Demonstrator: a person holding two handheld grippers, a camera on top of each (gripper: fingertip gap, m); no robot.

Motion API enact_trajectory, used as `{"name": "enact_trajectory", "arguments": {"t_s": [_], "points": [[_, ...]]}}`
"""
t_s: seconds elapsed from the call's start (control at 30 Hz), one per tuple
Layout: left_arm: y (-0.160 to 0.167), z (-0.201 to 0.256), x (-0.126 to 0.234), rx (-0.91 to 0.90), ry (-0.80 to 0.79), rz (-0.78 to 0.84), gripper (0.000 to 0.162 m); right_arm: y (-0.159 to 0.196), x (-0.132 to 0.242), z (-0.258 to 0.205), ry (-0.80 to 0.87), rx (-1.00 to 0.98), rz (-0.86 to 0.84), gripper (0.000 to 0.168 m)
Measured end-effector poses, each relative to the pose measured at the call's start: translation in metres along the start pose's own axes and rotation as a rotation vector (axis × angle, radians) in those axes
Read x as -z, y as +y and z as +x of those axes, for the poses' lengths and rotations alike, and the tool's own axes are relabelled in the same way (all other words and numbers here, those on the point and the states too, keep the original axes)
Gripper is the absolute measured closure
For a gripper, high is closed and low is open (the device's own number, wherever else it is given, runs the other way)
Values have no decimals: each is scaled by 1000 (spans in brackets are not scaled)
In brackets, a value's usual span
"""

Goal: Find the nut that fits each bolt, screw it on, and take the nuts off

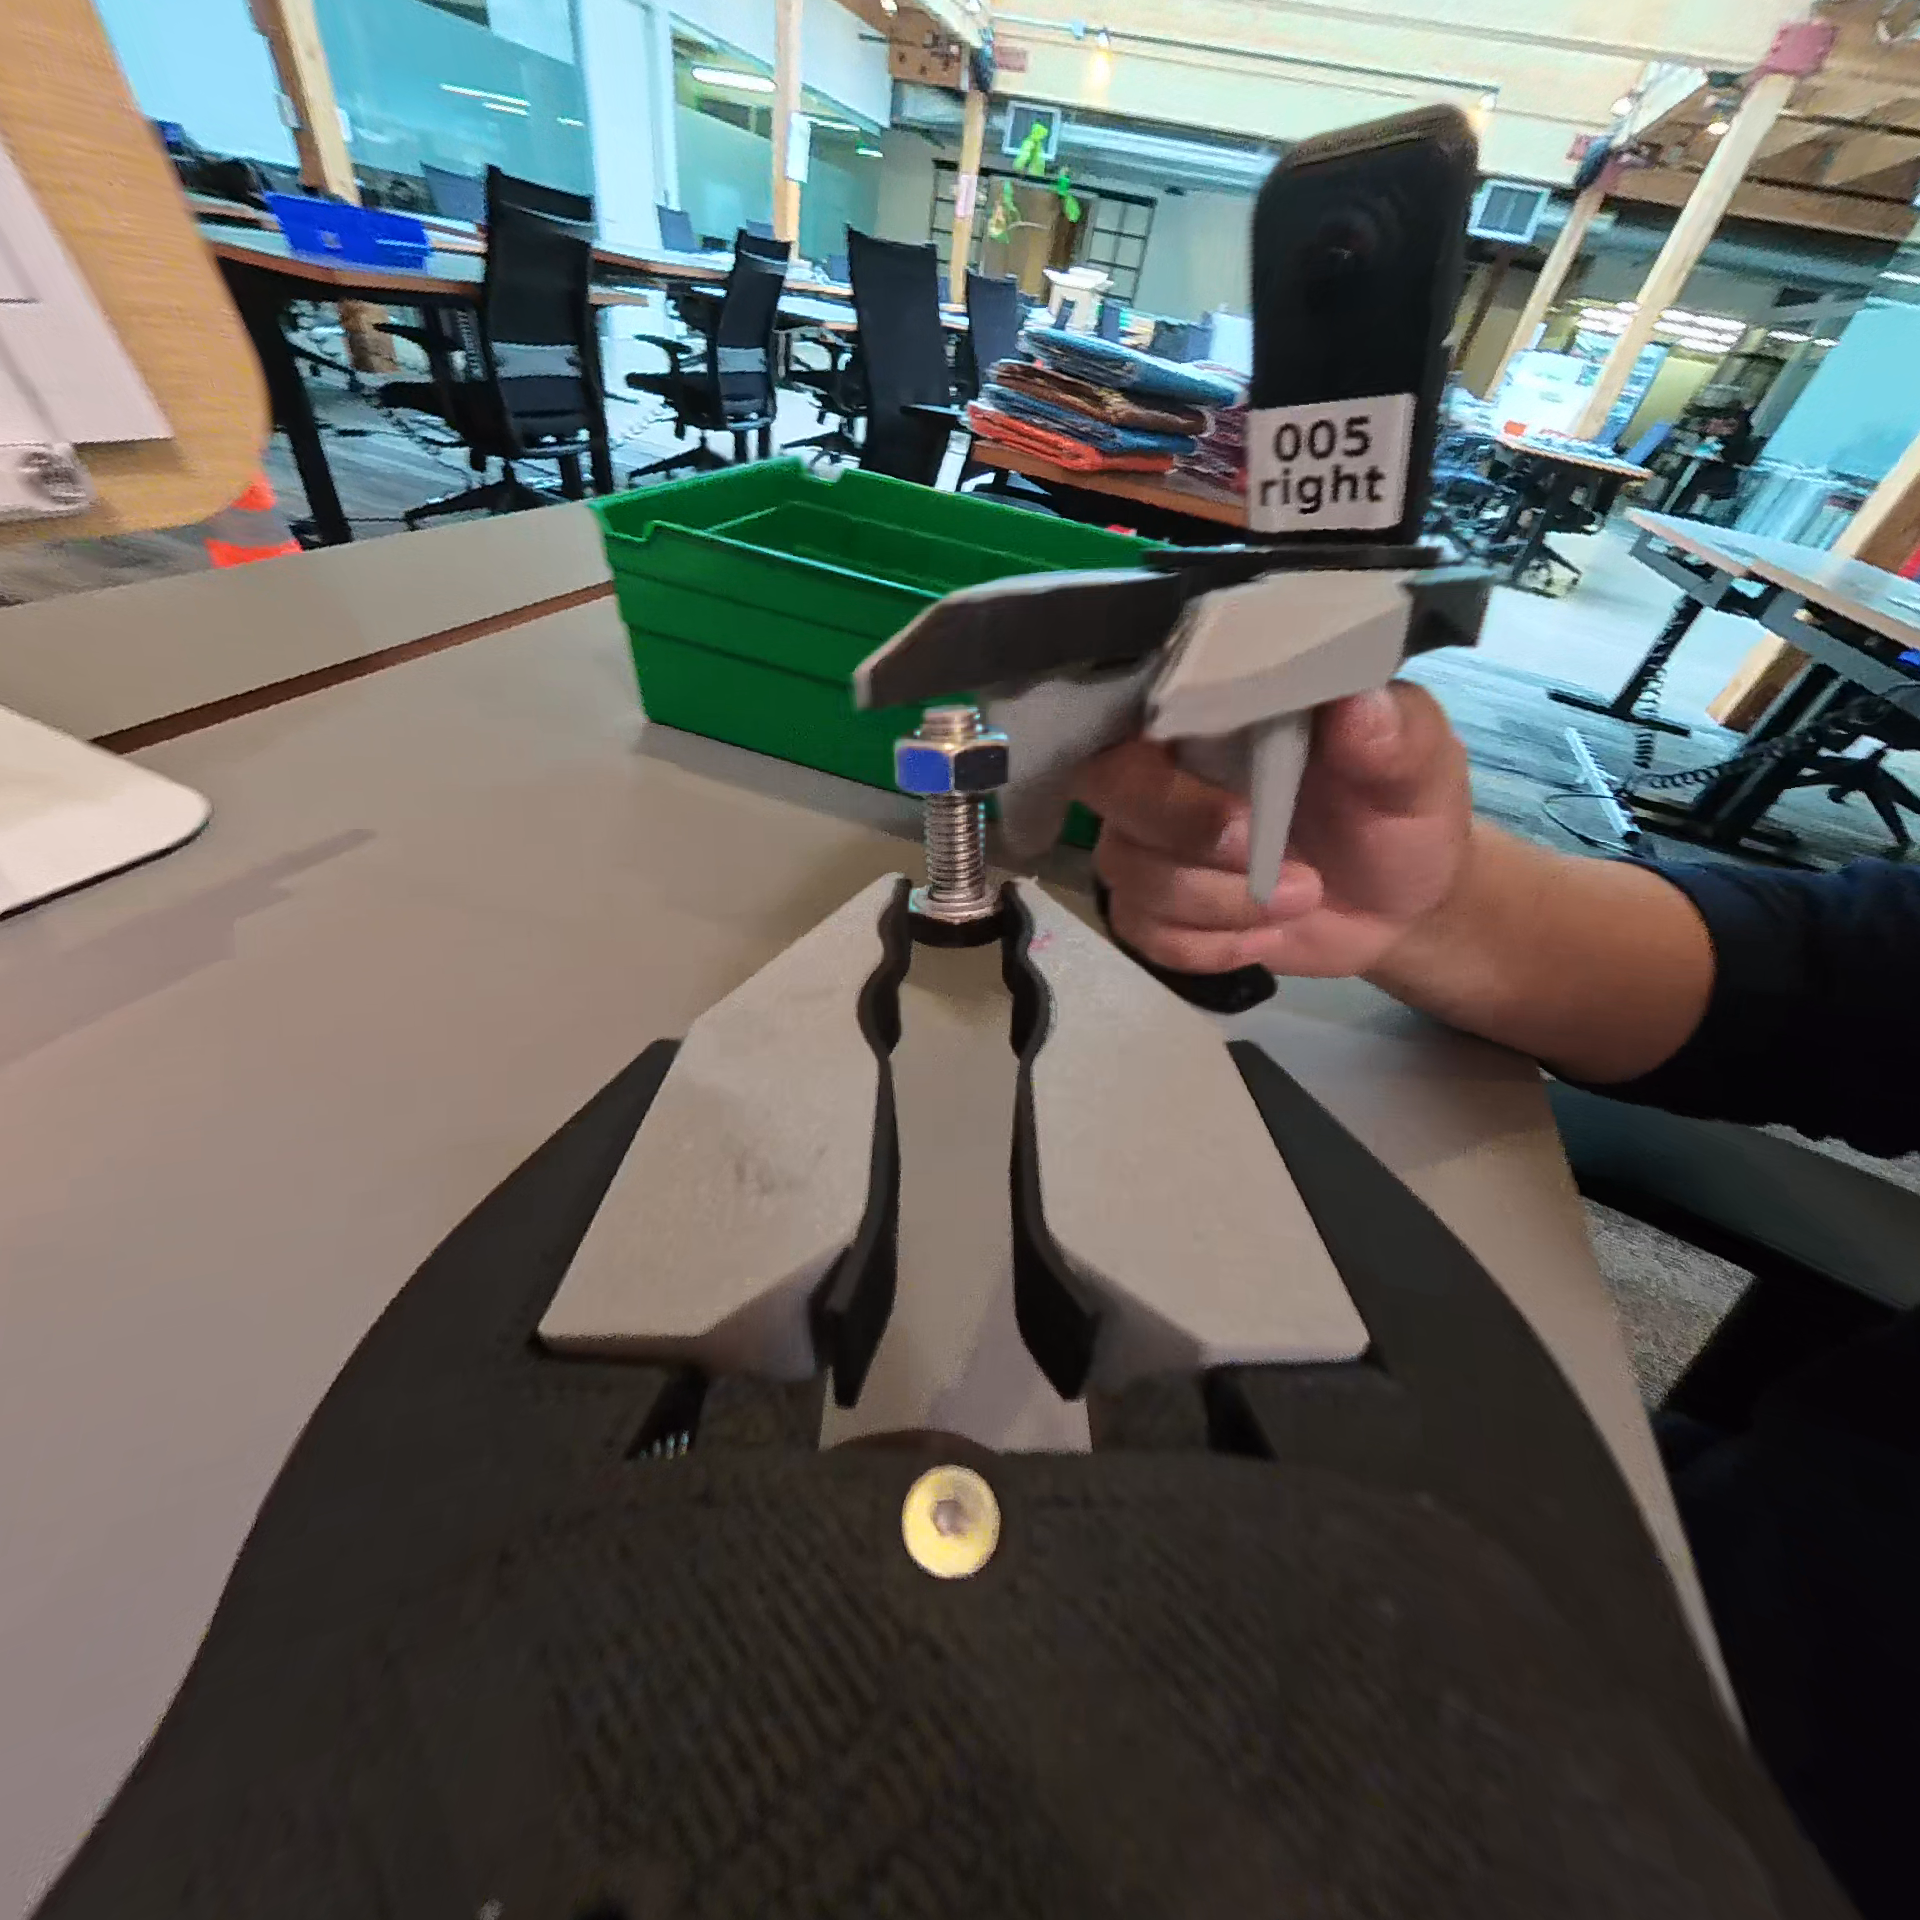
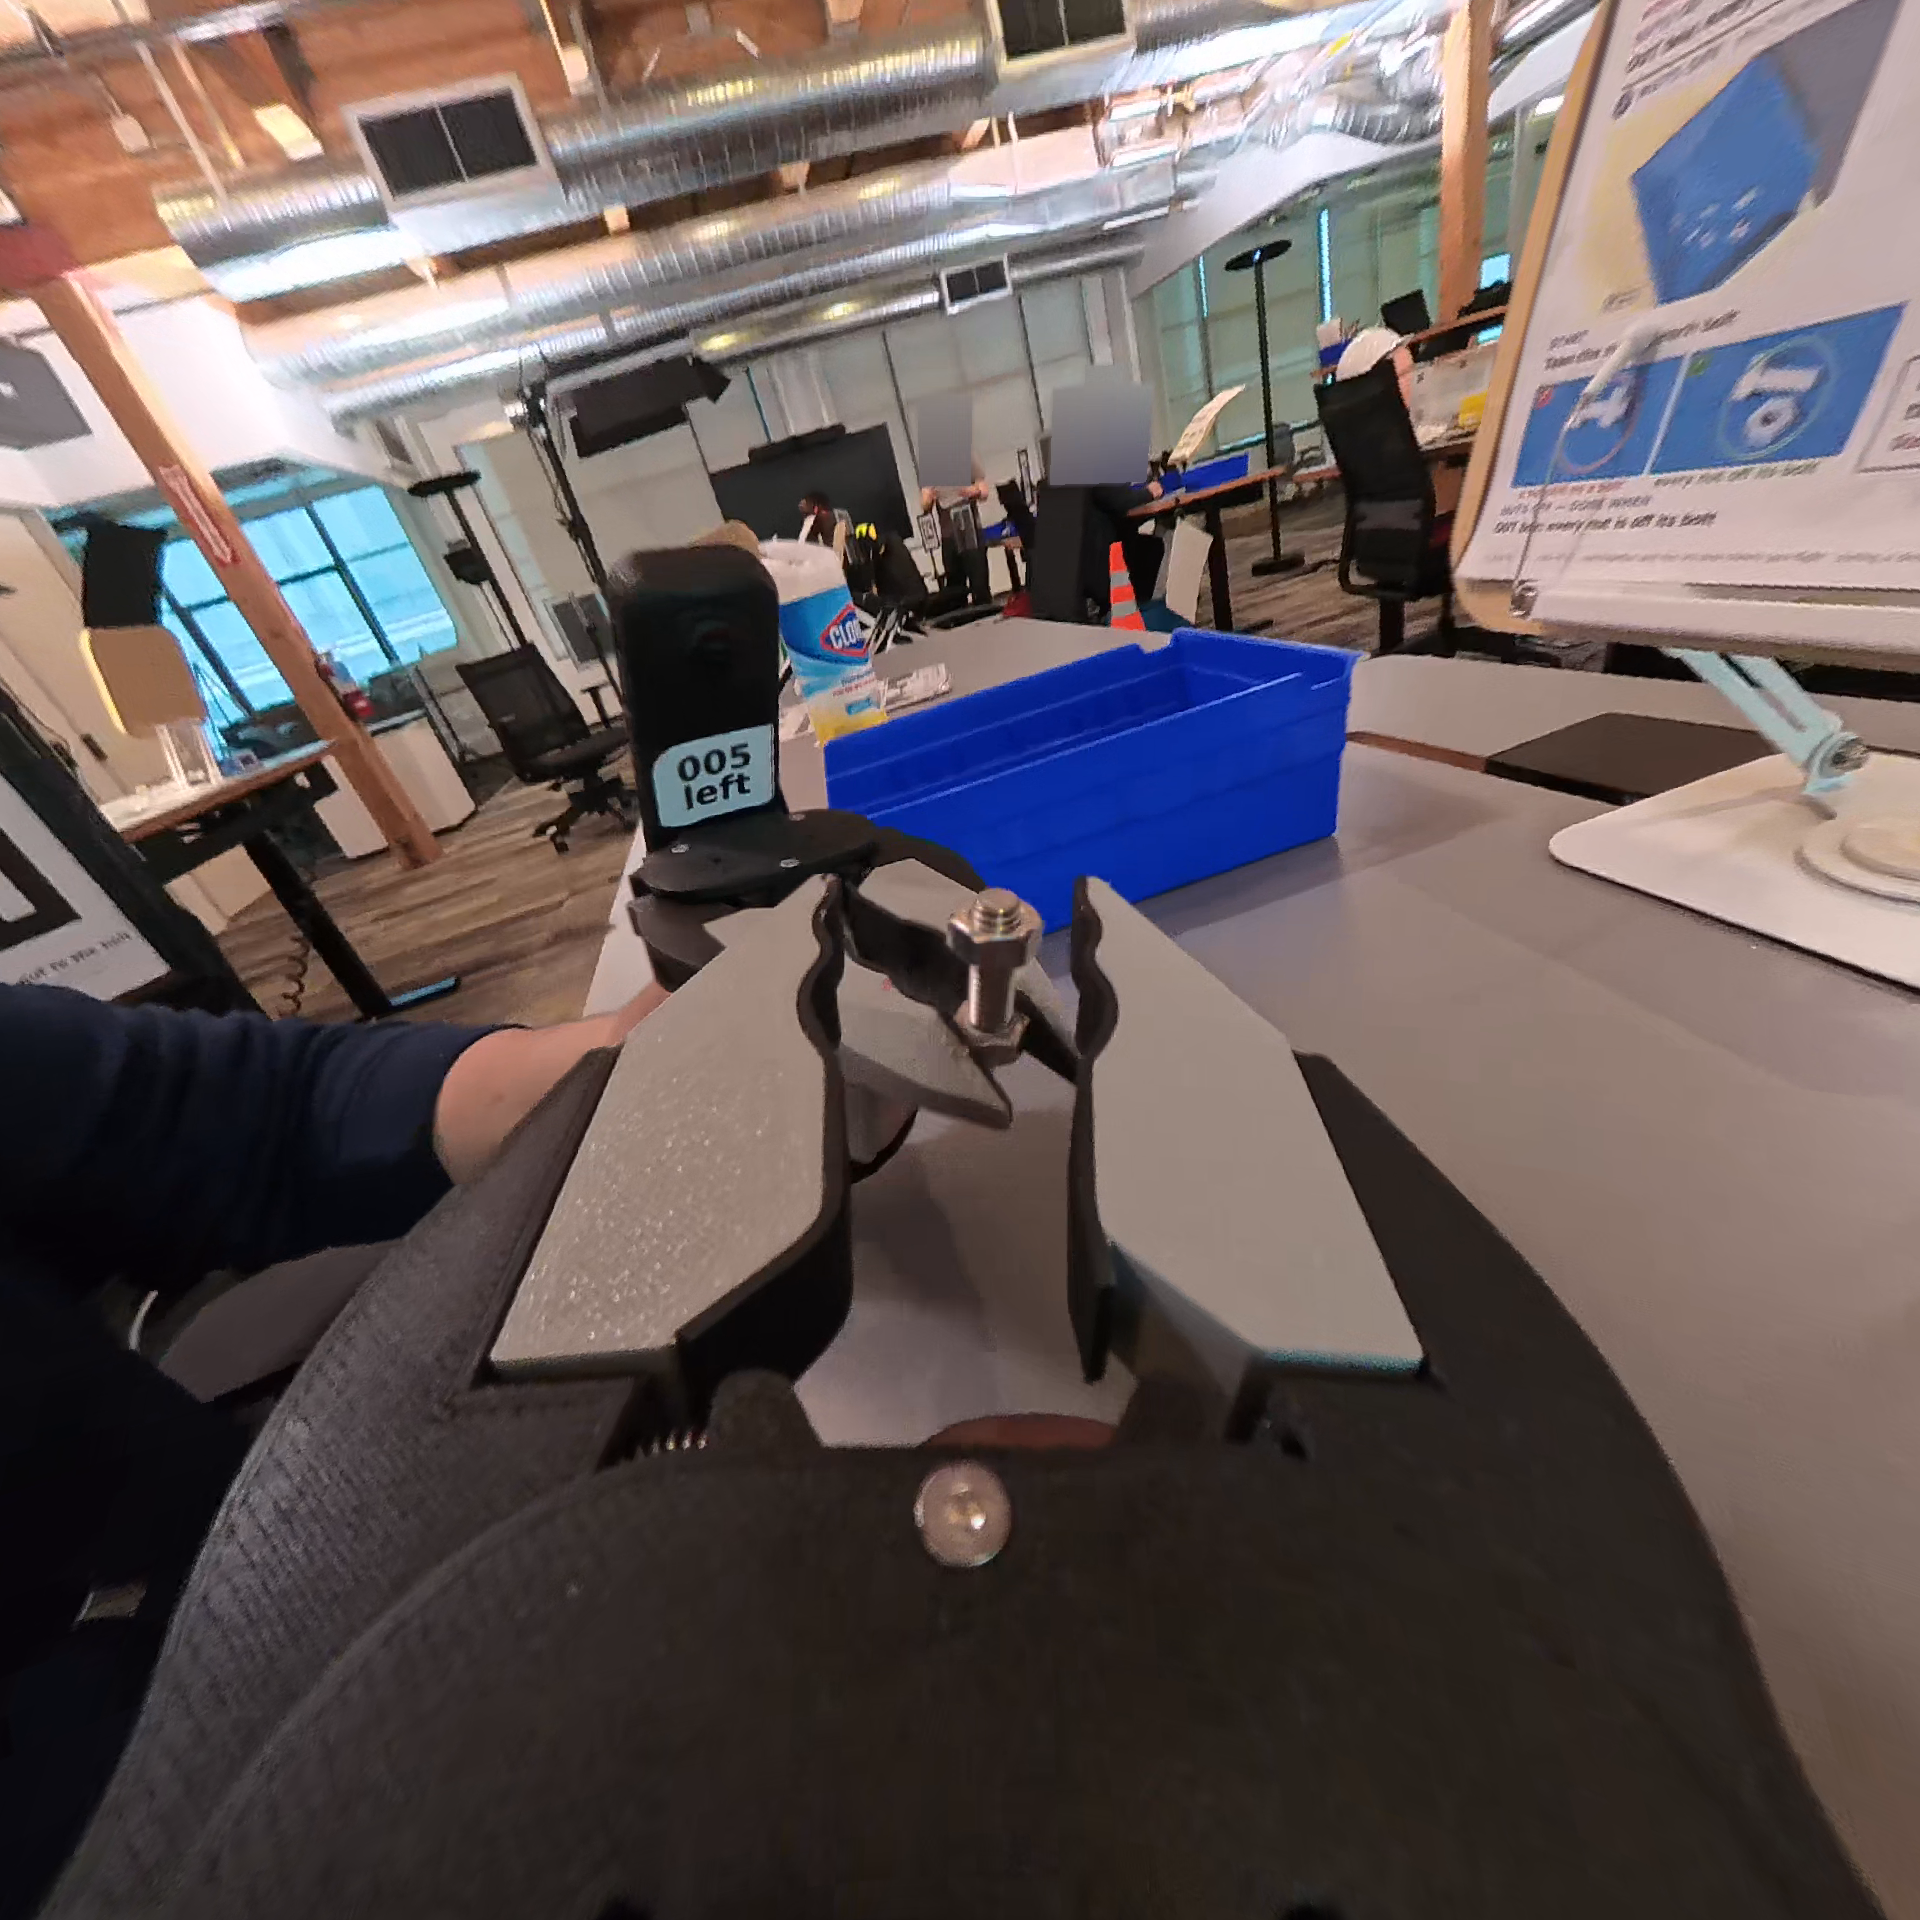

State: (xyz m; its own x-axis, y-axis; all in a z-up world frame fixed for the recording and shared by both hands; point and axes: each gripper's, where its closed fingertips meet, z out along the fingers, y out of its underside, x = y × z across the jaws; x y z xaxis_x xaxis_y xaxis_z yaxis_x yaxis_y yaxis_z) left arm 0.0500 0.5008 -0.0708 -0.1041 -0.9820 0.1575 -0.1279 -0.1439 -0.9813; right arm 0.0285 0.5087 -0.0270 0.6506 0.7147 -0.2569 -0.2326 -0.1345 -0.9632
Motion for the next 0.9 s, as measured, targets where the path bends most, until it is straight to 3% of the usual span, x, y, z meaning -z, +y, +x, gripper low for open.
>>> {"name": "enact_trajectory", "arguments": {"t_s": [0.13,0.37,0.5,0.67,0.9], "points": [[-1,-9,5,3,-33,3,147,-1,3,2,5,-5,-2,135],[9,13,-9,-48,31,-45,147,18,-15,-10,-30,9,-81,126],[4,3,-3,-60,-14,-32,147,14,-7,4,56,69,-78,130],[0,-6,2,-36,-43,-13,147,9,-3,2,25,26,-56,137],[7,7,-9,-76,-19,-48,147,19,-11,0,52,87,-118,132]]}}
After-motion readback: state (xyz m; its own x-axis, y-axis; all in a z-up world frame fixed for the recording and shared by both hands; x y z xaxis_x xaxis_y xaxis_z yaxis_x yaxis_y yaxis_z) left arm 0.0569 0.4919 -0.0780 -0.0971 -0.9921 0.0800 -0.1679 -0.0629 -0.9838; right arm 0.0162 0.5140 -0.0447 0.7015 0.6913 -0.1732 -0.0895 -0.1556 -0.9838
